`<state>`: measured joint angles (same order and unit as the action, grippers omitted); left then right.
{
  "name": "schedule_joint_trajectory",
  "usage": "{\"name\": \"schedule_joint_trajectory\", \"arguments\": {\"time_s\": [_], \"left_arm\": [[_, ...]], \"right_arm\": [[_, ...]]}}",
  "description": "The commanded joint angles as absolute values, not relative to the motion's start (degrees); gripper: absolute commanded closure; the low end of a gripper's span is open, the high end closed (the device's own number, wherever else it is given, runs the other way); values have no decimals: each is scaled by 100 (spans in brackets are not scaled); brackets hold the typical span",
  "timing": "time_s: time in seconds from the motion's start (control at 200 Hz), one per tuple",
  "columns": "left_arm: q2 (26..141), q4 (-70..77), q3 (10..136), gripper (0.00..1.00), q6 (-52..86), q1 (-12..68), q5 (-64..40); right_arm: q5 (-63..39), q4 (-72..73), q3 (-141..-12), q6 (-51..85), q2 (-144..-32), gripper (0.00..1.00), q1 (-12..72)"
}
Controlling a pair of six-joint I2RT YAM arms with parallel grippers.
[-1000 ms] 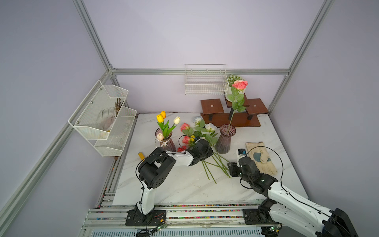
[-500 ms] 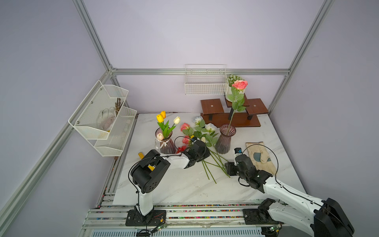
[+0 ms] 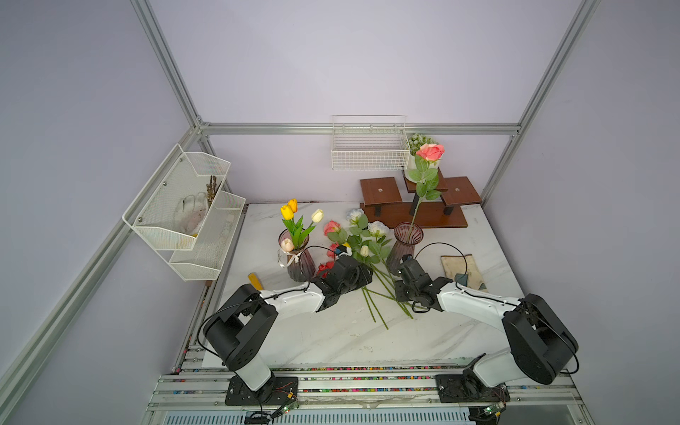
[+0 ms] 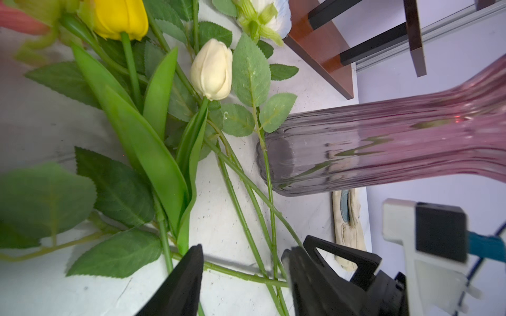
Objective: Arrange the flowers in different vases according to their variety
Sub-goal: Pick up the flower at the center of the board.
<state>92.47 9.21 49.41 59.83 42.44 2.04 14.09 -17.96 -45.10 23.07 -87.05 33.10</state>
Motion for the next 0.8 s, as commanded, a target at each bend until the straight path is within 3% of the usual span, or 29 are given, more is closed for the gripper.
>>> {"name": "schedule_joint_trajectory", "arguments": {"time_s": [0.0,0.4,0.48,0.69,0.795], "left_arm": [[8931,921,4854,44,5675,4226,382],[8513,952,4530,44,5581,4121,360],[8401,940,4482,44,5564,4111,386],[8054,797,4387,44,5511,4104,491],[7757,699,4341,43,5495,4103,547]], "right_arm": [[1848,-2254,-4888,2334,-9030,49,3301],[1874,-2794,-5576,1980,-9825,55,3345],[1853,-2787,-5598,1925,-9839,64,3416],[2122,-2945,-5651,1871,-9768,100,3781],[2277,-3005,-5634,1863,-9457,100,4008]]}}
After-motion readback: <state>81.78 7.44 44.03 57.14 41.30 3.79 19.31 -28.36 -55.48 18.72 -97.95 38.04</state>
